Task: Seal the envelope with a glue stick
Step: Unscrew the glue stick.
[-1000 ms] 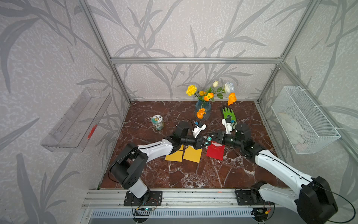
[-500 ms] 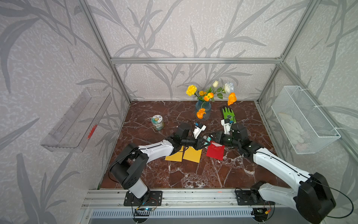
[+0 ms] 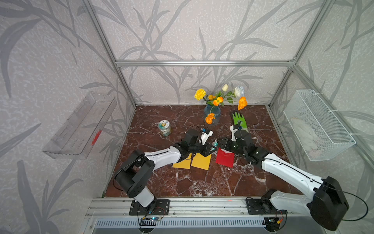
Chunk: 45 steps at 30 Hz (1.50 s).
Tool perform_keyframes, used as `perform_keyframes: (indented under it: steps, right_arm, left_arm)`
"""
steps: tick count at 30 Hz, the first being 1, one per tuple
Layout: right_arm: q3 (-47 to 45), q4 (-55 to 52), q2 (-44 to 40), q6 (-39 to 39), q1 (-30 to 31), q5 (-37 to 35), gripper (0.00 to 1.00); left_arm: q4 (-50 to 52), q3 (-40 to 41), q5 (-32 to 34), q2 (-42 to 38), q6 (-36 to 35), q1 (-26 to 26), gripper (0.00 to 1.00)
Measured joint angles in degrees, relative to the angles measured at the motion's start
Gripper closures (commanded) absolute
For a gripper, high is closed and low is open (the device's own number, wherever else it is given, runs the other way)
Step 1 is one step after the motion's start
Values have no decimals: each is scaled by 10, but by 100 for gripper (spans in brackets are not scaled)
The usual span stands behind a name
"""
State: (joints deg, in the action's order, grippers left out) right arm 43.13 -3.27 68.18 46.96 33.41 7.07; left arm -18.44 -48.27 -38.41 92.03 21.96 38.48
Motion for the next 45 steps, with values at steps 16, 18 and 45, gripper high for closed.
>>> perform_keyframes:
  steps: [16, 18, 45]
  right_arm:
    - [-62, 160, -30, -16, -98, 291, 52]
    - [-62, 170, -26, -14, -101, 304, 54]
    - [-65, 210, 7, 16, -103, 331, 90]
  left_arm:
    - [-52, 0, -158, -3, 45, -7, 97]
    - [-61, 0, -161, -6, 49, -7, 97]
    - [-81, 3, -170, -7, 50, -6, 97]
